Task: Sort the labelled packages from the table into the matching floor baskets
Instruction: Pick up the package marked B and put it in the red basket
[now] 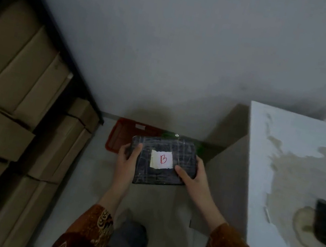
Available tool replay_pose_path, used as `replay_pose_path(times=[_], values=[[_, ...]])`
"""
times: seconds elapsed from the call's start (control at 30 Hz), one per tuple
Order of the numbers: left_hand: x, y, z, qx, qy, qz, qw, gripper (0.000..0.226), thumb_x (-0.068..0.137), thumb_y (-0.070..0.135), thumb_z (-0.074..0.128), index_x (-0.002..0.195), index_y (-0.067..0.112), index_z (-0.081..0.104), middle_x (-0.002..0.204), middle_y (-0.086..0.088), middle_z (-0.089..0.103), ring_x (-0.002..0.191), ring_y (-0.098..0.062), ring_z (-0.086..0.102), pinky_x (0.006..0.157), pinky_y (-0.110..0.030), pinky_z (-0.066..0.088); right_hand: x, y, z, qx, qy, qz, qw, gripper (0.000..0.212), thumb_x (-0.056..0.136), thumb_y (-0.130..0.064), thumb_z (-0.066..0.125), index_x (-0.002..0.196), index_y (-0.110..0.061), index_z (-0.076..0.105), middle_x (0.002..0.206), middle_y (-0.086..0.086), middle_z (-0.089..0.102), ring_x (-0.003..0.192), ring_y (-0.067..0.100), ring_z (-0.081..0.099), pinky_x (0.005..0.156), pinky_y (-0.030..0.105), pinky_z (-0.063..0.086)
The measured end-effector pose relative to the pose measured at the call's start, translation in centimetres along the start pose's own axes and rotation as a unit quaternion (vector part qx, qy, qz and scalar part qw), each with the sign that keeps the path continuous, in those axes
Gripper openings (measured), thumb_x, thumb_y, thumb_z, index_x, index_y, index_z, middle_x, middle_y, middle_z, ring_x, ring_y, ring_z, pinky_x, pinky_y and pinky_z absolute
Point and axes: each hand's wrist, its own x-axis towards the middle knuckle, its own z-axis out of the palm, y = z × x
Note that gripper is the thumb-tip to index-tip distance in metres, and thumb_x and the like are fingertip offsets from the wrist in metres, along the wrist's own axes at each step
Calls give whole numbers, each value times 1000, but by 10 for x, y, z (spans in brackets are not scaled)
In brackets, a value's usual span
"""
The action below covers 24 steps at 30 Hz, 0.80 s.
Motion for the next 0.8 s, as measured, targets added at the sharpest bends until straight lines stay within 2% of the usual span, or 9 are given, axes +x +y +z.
replay_pose_path(times=[0.07, 0.13, 0.2, 0.33, 0.47, 0.6, 0.67, 0.77, 0.8], values=[[27, -2, -18, 25, 18, -15, 999, 39, 84, 44, 64, 115, 22, 53, 119, -7, 65, 99, -16, 66, 85, -37, 57, 16, 13, 31, 25, 19, 29, 999, 63, 82, -20, 69, 136, -15, 37, 122, 1, 57, 106, 9, 60, 80, 15, 55], [50, -4, -28, 50, 18, -32, 998, 50, 84, 42, 66, 122, 12, 52, 123, -12, 63, 108, -24, 64, 95, -44, 54, 32, 24, 53, 43, 34, 53, 997, 57, 84, -19, 67, 133, -16, 38, 113, -6, 59, 94, -5, 63, 73, 11, 55], [74, -11, -33, 61, 7, -45, 997, 50, 86, 35, 65, 126, 8, 53, 127, -14, 62, 112, -28, 62, 99, -48, 51, 50, 37, 66, 43, 48, 71, 995, 52, 86, -20, 65, 131, -19, 38, 109, -10, 58, 87, -12, 63, 68, 8, 54], [127, -38, -39, 98, 4, -67, 993, 45, 89, 29, 62, 128, 10, 54, 127, -14, 62, 112, -28, 62, 98, -47, 52, 99, 70, 87, -2, 52, 122, 991, 63, 88, -28, 62, 138, -12, 29, 127, 4, 53, 110, 14, 58, 92, 29, 52], [209, -97, -50, 134, 67, -67, 986, 44, 88, 30, 64, 125, 7, 54, 125, -13, 62, 111, -26, 61, 98, -45, 52, 179, 135, 114, -45, 20, 145, 988, 45, 94, -27, 52, 133, -10, 37, 128, 10, 55, 112, 22, 57, 89, 31, 48], [314, -182, -60, 156, 82, -42, 984, 38, 90, 27, 62, 122, 8, 57, 115, -4, 61, 100, -15, 58, 89, -29, 49, 280, 229, 145, -92, 9, 136, 986, 39, 94, -24, 52, 130, -9, 47, 129, 13, 56, 116, 27, 55, 100, 42, 47], [368, -228, -65, 160, 70, -29, 984, 33, 92, 25, 60, 121, 9, 59, 109, 1, 61, 94, -8, 58, 84, -20, 48, 332, 278, 160, -113, -11, 134, 984, 38, 94, -21, 52, 129, -6, 47, 130, 15, 57, 116, 30, 56, 99, 41, 48], [443, -292, -79, 169, 57, 16, 984, 10, 95, 15, 55, 100, 19, 63, 91, 8, 60, 74, 12, 57, 65, 1, 45, 402, 341, 183, -142, -44, 127, 981, 43, 95, -15, 51, 135, -2, 41, 136, 16, 52, 122, 32, 51, 100, 35, 45], [467, -309, -83, 178, 60, 25, 982, 13, 95, 11, 54, 97, 19, 63, 91, 8, 60, 72, 12, 57, 61, 3, 43, 421, 360, 191, -161, -54, 116, 979, 45, 95, -13, 50, 137, -2, 37, 138, 16, 49, 125, 32, 48, 104, 38, 42]])
